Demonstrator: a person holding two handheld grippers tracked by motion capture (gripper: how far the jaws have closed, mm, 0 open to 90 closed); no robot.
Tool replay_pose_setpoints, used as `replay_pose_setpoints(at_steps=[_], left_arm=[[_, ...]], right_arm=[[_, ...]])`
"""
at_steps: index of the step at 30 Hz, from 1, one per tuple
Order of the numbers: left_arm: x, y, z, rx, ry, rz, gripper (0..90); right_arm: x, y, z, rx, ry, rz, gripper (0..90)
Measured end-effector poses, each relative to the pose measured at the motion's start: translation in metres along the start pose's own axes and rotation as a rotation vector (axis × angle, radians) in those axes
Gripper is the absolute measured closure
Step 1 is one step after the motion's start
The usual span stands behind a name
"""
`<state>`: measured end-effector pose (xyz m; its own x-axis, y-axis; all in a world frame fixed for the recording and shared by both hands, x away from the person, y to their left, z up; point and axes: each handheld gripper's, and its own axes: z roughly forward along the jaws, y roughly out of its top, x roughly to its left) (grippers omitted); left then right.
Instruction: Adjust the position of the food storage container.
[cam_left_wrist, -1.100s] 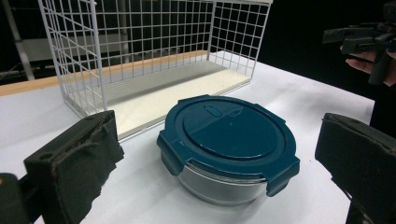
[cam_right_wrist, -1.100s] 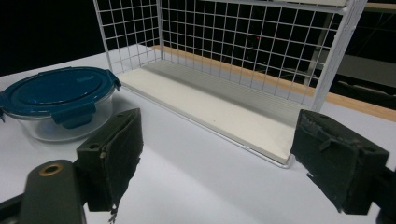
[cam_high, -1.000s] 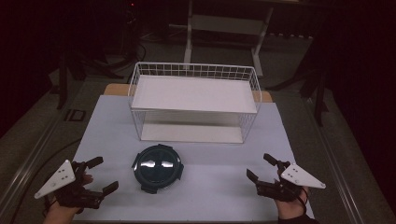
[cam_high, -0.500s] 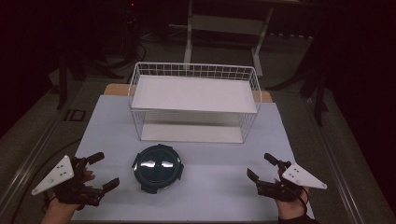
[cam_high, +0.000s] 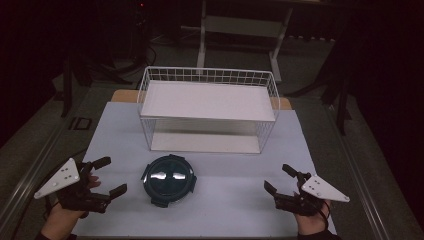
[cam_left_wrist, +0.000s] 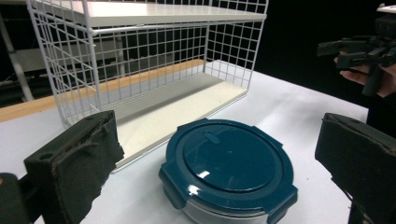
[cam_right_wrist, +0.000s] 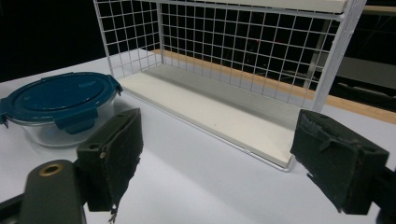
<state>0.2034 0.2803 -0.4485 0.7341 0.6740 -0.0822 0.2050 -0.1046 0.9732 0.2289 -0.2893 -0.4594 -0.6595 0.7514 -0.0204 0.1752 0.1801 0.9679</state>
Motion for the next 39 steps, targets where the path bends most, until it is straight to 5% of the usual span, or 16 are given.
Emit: replay_pose_setpoints(at_steps=[13,19,23,29,36,39], left_arm=[[0.026,0.004,0.018,0.115,-0.002,-0.03,4.4],[0.038,-0.008,0.04,0.262,0.03,-0.097,8.9],[0.041,-0.015,0.048,0.334,0.063,-0.07,16.6],[0.046,-0.027,0.058,0.421,0.105,-0.054,56.7],[0.043,-0.037,0.068,0.492,0.083,-0.018,86.3],[0.039,-0.036,0.07,0.498,0.061,-0.006,89.7]], right_arm=[[0.0,-0.001,0.001,0.002,0.009,0.002,16.3],[0.0,-0.001,0.001,0.002,0.013,0.005,16.3],[0.0,-0.001,0.001,0.002,0.015,0.006,16.3],[0.0,-0.001,0.002,0.005,0.021,0.008,16.3],[0.0,-0.002,0.002,0.008,0.022,0.007,16.3],[0.0,-0.002,0.002,0.009,0.022,0.008,16.3]])
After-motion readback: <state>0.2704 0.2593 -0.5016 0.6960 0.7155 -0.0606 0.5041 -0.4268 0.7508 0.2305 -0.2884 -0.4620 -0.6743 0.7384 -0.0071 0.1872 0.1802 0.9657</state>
